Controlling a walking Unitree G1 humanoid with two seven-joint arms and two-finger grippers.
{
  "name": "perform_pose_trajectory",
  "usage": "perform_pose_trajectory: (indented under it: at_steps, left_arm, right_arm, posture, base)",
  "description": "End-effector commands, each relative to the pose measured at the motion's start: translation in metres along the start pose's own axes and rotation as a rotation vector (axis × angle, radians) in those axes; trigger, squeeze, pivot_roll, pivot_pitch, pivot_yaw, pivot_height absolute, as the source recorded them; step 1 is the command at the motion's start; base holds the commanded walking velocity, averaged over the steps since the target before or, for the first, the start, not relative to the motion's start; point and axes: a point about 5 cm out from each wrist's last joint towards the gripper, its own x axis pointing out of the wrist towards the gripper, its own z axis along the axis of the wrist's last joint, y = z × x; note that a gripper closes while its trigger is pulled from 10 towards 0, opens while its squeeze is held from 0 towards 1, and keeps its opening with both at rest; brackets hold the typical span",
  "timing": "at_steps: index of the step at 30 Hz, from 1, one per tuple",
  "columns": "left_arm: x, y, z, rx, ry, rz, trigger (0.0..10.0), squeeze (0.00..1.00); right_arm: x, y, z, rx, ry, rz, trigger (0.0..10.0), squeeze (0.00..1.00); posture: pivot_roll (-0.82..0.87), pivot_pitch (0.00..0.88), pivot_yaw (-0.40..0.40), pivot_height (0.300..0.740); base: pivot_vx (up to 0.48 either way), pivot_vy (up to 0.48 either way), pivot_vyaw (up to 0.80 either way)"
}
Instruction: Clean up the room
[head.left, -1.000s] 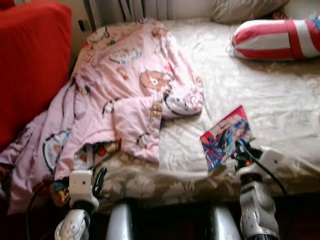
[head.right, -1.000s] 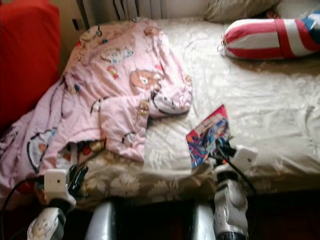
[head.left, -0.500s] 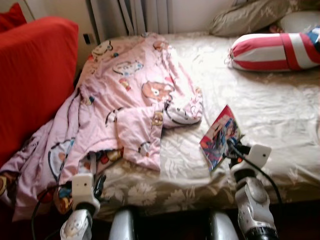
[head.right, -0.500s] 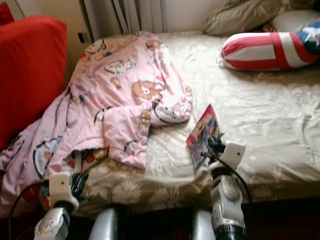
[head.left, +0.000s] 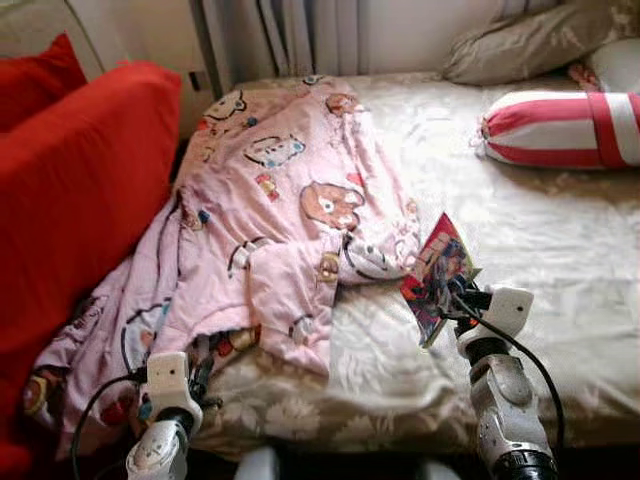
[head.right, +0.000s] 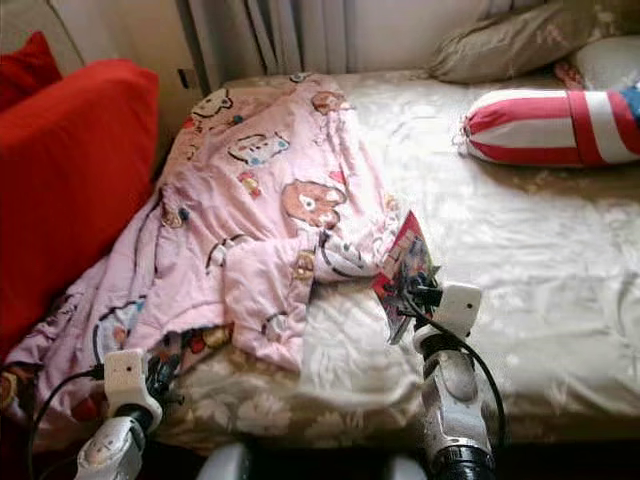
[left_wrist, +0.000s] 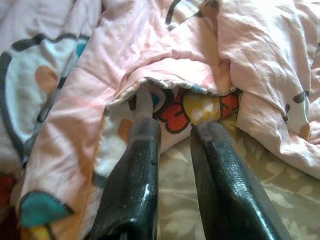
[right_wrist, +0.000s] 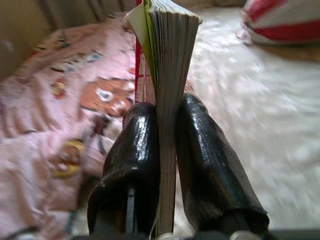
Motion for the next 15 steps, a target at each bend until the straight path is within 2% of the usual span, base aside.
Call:
perform_pose_trajectory:
  at_steps: [1, 7, 15]
  left_arm:
    - [-0.004, 0.008, -0.010, 0.014, 0.050, 0.008, 10.0, 0.00]
    - [-0.010, 0.015, -0.027, 0.042, 0.144, 0.017, 10.0, 0.00]
    - [-0.015, 0.020, -0.037, 0.066, 0.212, 0.020, 10.0, 0.00]
  right_arm:
    - [0.006, 0.008, 0.008, -0.017, -0.039, 0.036, 10.0, 0.00]
    - [0.003, 0.007, 0.005, -0.017, -0.045, 0.005, 10.0, 0.00]
    - [-0.008, 0.000, -0.007, -0.011, -0.026, -0.066, 10.0, 0.00]
  posture:
    - [0.07, 0.000, 0.027, 0.731]
    - [0.06, 0.000, 0.037, 0.740]
    - [0.03, 0.000, 0.059, 0.740]
  base:
    - [0.000, 0.000, 0.00]
    - [0.000, 0.000, 0.00]
    - [0.000, 0.000, 0.00]
